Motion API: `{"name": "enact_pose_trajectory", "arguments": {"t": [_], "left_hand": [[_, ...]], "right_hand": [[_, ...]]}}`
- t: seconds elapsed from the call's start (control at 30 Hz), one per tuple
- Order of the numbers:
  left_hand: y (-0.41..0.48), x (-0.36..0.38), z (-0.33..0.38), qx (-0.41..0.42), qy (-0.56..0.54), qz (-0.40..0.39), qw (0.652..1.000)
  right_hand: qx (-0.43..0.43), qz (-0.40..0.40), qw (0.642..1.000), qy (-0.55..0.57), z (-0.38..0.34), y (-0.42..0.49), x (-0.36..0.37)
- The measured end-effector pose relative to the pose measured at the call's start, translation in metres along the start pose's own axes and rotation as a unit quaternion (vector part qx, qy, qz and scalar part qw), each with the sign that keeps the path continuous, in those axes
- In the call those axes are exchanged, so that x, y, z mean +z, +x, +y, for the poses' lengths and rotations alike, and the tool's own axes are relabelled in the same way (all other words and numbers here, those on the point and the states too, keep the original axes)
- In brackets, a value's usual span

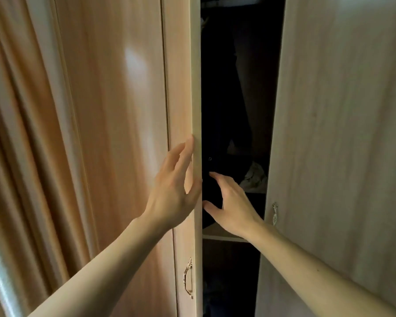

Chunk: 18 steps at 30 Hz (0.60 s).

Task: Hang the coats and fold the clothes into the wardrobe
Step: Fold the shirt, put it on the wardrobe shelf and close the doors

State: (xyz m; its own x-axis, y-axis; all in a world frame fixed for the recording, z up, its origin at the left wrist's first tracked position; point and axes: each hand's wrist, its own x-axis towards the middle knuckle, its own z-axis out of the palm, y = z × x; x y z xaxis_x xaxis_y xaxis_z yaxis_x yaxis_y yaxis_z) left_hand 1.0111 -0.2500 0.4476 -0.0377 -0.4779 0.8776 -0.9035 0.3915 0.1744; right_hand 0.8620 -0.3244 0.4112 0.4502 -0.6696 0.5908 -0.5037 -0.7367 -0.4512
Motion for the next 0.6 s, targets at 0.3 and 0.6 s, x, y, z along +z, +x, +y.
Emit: {"name": "enact_pose_trajectory", "arguments": {"t": [0.3, 0.6], "left_hand": [[0.027, 0.086, 0.021, 0.005, 0.018, -0.027, 0.999], [0.049, 0.154, 0.032, 0.004, 0.069, -0.069, 0.995]], "right_hand": [[0.001, 0.015, 0.997, -0.071, 0.046, -0.018, -0.032], [0.052, 0.005, 0.988, -0.147, 0.125, 0.008, -0.051]]}}
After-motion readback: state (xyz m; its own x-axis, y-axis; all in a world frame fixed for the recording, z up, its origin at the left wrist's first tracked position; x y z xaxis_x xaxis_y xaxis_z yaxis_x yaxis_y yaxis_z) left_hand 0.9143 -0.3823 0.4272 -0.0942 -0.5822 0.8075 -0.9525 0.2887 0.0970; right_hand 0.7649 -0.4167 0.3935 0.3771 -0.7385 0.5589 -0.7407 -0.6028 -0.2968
